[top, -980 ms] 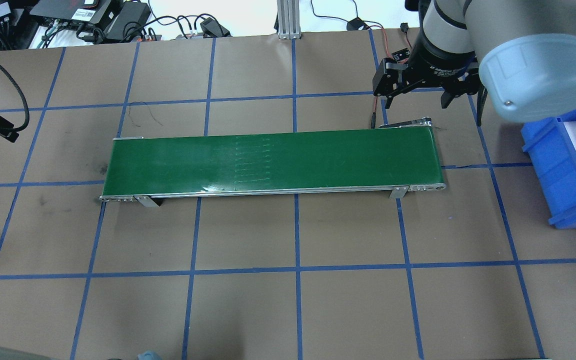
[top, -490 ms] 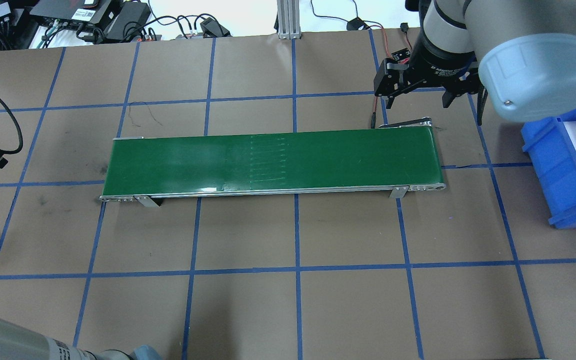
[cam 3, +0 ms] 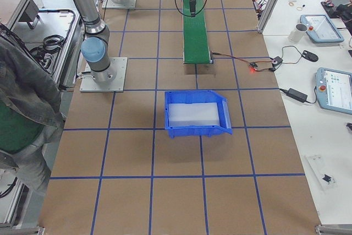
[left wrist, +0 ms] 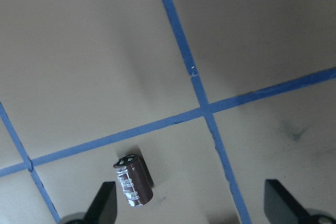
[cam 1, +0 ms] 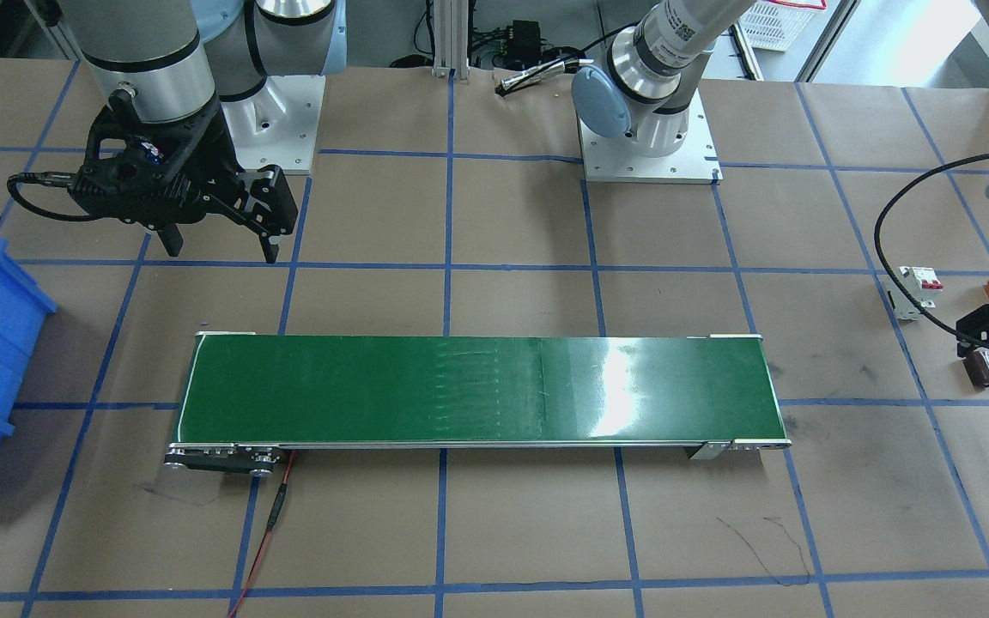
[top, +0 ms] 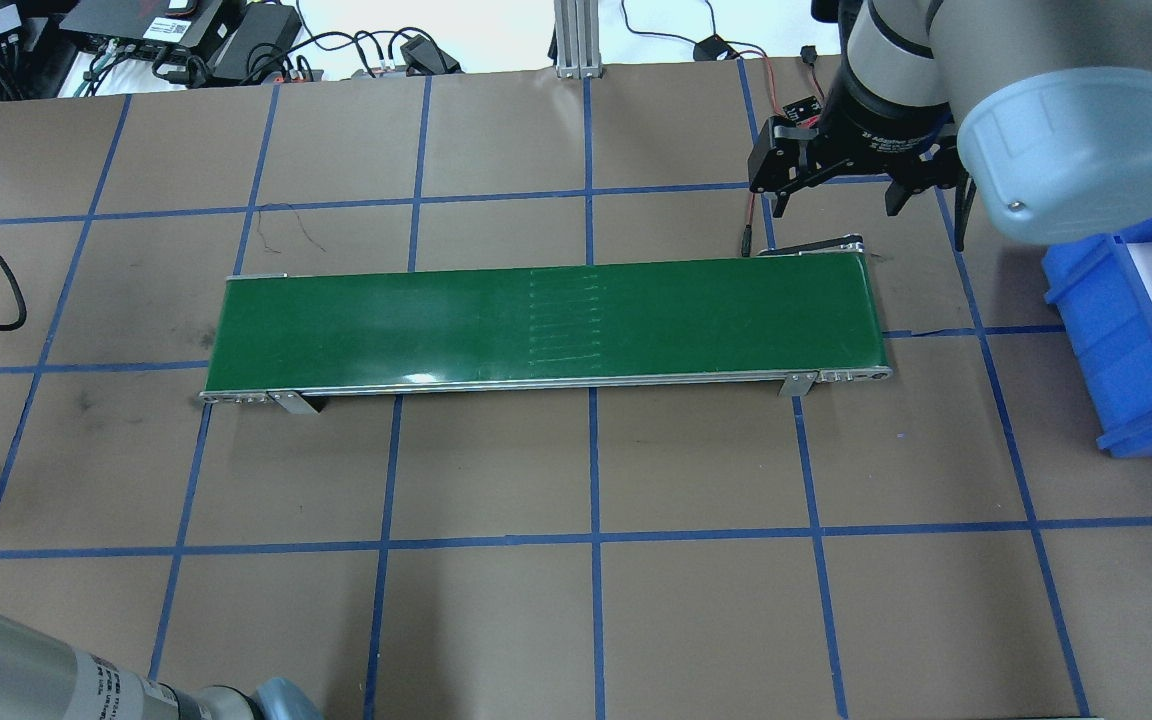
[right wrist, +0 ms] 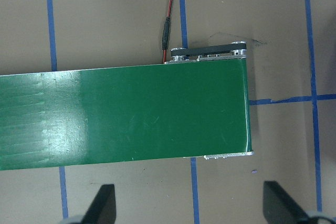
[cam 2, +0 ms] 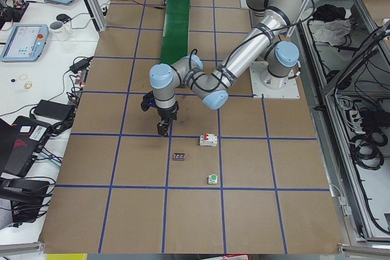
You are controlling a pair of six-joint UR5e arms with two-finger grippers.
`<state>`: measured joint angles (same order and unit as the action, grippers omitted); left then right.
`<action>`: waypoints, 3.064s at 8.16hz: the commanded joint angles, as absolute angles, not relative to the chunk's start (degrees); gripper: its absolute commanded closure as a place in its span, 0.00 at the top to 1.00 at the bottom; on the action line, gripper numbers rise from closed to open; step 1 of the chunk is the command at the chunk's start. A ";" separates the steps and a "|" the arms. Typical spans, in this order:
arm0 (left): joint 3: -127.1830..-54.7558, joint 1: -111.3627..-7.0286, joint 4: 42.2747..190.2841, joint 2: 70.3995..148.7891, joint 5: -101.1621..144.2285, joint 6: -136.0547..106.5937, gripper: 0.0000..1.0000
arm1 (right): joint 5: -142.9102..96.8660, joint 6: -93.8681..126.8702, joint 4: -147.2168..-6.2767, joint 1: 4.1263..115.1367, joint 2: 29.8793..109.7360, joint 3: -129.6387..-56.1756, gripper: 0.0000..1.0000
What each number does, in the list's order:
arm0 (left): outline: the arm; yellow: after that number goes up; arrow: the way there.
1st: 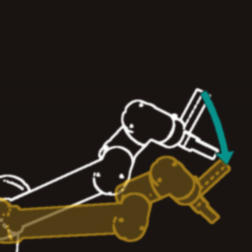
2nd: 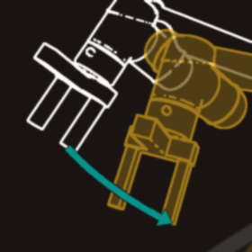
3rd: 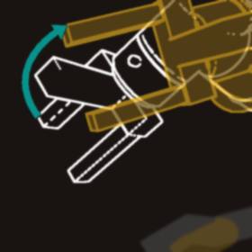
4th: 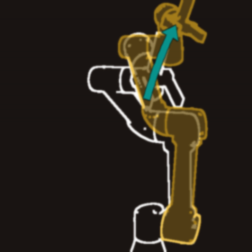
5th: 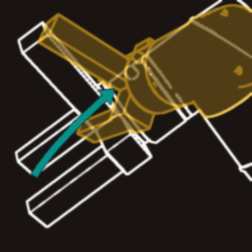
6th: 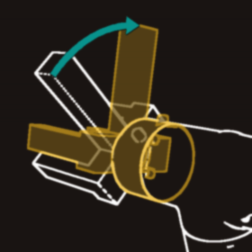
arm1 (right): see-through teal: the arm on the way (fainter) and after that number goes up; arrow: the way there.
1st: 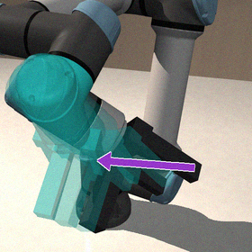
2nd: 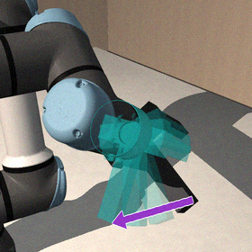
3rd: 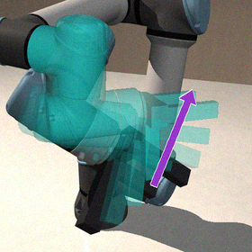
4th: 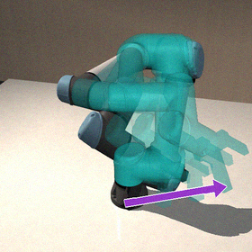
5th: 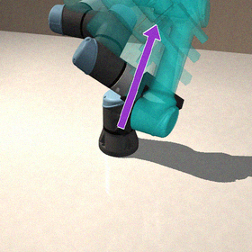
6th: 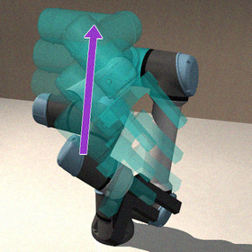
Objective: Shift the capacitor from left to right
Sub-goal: 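Lower the left gripper toward the brown capacitor on the table, then close the left gripper on the brown capacitor and lift it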
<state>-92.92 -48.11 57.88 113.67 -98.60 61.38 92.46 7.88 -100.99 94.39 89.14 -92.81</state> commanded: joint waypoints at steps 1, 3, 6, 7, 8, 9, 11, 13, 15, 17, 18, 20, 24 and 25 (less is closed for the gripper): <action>-92.81 -44.92 54.87 115.39 -94.87 57.66 1.00 | 92.46 8.08 -100.99 94.39 89.12 -92.81 1.00; -93.08 -42.37 48.54 118.81 -94.13 57.31 1.00 | 92.46 8.09 -100.99 94.39 89.12 -92.81 1.00; -93.16 -41.84 48.08 120.41 -93.87 57.57 1.00 | 92.46 8.17 -100.99 94.39 89.21 -92.81 1.00; -93.16 -40.97 47.99 120.67 -93.78 57.39 1.00 | 92.55 8.09 -100.99 94.39 89.21 -92.81 1.00; -93.25 -39.83 47.90 121.02 -91.87 57.48 1.00 | 92.46 8.09 -101.07 94.39 89.21 -92.81 1.00; -93.34 -39.21 47.90 121.29 -91.24 57.74 1.00 | 92.55 8.00 -100.99 94.39 89.21 -92.81 1.00; -94.91 -37.71 47.73 121.64 -91.14 57.75 1.00 | 92.46 8.00 -101.07 94.39 89.21 -92.81 1.00; -96.15 -36.57 47.64 121.82 -91.14 57.83 0.98 | 92.46 8.09 -100.99 94.39 89.21 -92.81 1.00; -96.42 -36.30 47.72 122.34 -91.23 58.44 0.91 | 92.55 8.00 -100.99 94.39 89.21 -92.81 1.00; -96.42 -35.60 45.37 124.27 -91.23 59.23 0.88 | 92.55 8.00 -101.16 94.39 89.21 -92.81 1.00; -96.33 -35.60 45.26 124.45 -91.40 59.41 0.85 | 92.55 8.00 -100.99 94.39 89.21 -92.81 1.00; -96.42 -35.60 45.26 124.54 -91.49 59.50 0.82 | 92.55 8.00 -101.08 94.39 89.21 -92.81 1.00; -96.33 -35.60 45.18 124.10 -91.49 59.68 0.72 | 92.55 8.00 -100.99 94.39 89.21 -92.81 1.00; -96.33 -35.60 45.18 123.67 -91.58 59.33 0.69 | 92.55 8.00 -101.07 94.39 89.21 -92.81 1.00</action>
